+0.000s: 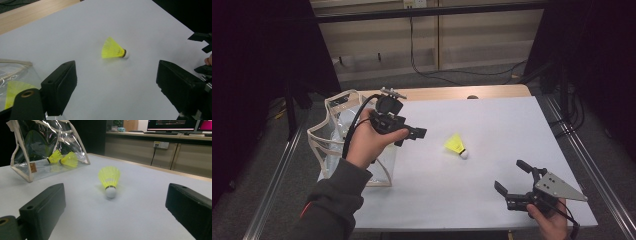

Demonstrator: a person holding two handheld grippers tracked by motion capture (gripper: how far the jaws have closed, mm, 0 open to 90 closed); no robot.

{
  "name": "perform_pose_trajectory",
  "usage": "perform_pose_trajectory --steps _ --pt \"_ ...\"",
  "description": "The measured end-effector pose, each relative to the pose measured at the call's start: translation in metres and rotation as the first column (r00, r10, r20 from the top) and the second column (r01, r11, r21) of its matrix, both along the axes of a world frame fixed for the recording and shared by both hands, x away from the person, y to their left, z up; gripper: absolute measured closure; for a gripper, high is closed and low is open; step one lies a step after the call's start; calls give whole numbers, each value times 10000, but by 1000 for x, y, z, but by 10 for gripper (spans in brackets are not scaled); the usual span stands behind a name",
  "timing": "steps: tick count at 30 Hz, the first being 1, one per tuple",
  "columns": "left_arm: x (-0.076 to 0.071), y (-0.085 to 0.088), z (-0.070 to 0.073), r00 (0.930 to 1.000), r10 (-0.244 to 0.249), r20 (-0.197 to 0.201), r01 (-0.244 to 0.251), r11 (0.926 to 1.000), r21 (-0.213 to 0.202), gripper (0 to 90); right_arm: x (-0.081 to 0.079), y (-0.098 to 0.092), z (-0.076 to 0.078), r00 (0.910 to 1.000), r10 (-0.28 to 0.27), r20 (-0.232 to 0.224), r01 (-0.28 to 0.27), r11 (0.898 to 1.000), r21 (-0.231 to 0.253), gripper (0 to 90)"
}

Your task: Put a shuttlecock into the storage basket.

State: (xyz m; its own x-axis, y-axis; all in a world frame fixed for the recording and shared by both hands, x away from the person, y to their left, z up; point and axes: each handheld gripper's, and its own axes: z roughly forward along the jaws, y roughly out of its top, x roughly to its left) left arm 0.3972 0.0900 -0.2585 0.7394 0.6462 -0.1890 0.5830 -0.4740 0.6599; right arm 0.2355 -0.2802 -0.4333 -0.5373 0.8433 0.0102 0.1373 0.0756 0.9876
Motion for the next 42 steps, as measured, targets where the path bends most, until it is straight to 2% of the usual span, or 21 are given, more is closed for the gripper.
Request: perform_pose_trajectory --steps 15,20,28,33,36,42 --pt "0 -11 -15 9998 -187 -115 186 9998 -58 162 0 0 0 10000 19 -6 -19 10000 -5 26" --pt "0 -18 -22 9993 -272 -237 269 9996 -122 162 1 1 0 10000 52 8 -52 10000 7 26" --pt "1 -29 -37 9990 -411 -186 412 9991 35 146 1 -1 0 10000 -10 37 9 10000 37 26" --pt "1 -35 -47 9990 -379 -243 377 9992 -90 142 1 -1 0 10000 23 15 -23 10000 57 26" --pt "0 -37 -52 9988 -459 -169 460 9989 42 138 1 0 0 10000 31 5 -31 10000 39 26" --pt "0 -43 -62 9987 -491 -101 491 9988 17 119 1 0 0 10000 37 -1 -37 10000 43 26"
